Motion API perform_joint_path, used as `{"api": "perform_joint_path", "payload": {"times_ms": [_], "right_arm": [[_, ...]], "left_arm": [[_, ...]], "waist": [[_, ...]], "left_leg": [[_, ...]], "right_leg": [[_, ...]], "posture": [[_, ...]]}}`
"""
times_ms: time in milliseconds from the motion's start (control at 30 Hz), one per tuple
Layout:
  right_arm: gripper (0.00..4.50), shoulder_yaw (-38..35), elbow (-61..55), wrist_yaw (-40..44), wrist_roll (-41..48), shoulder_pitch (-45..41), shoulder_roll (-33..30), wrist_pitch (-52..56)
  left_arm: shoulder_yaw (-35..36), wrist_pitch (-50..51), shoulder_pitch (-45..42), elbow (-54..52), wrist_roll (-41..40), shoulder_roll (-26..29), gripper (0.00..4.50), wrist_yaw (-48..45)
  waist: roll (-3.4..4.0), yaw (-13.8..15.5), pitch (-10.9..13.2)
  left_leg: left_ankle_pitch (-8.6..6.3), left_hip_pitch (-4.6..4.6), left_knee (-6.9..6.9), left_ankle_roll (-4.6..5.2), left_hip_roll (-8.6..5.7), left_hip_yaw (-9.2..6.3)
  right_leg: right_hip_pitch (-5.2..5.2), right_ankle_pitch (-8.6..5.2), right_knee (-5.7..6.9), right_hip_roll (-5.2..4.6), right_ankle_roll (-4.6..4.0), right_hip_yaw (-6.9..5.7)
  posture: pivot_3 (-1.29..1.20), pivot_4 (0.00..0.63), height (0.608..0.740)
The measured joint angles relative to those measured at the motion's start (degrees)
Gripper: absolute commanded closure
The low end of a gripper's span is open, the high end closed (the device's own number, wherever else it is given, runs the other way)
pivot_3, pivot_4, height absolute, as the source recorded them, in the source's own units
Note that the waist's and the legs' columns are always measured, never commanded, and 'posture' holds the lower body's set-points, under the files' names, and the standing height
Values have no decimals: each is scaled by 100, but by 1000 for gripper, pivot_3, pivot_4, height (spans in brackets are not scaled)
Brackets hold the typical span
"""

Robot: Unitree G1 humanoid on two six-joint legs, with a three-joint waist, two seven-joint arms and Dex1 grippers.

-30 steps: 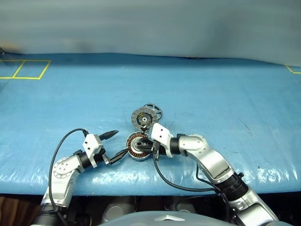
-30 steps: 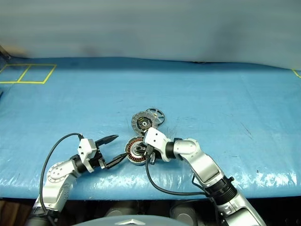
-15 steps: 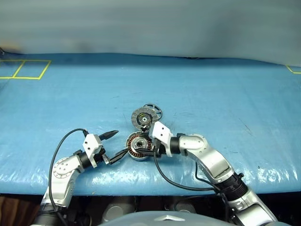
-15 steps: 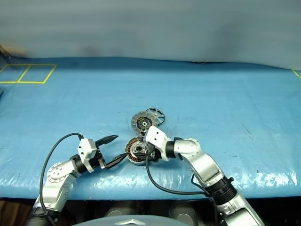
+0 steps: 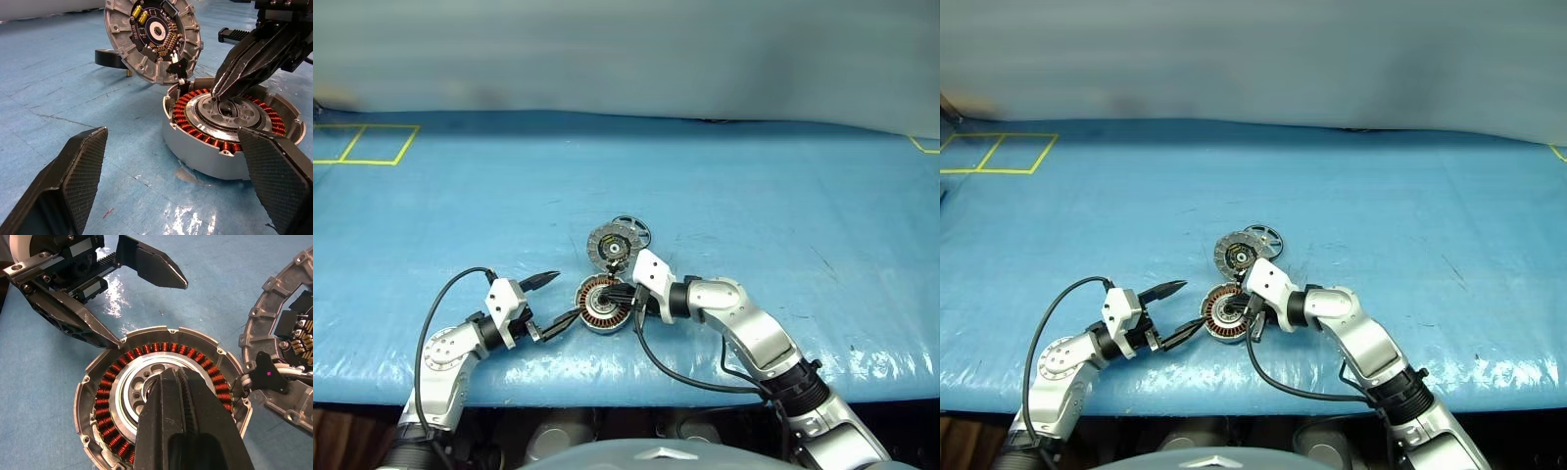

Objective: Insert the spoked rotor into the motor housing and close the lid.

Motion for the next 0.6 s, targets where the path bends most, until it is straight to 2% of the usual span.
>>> {"api": "perform_joint_path", "payload": {"times_ms": [600], "right_arm": [[4458,64,-10,-220,-200,-50,106,215]], "left_arm": [[-5,8,0,0,-2,0,0,51]], "waist": [[0,-4,0]], "left_leg": [[3,2,0,-4,2,0]], "right_leg": [[0,1,2,6,-1,4]], "posture": [[0,150,740]]}}
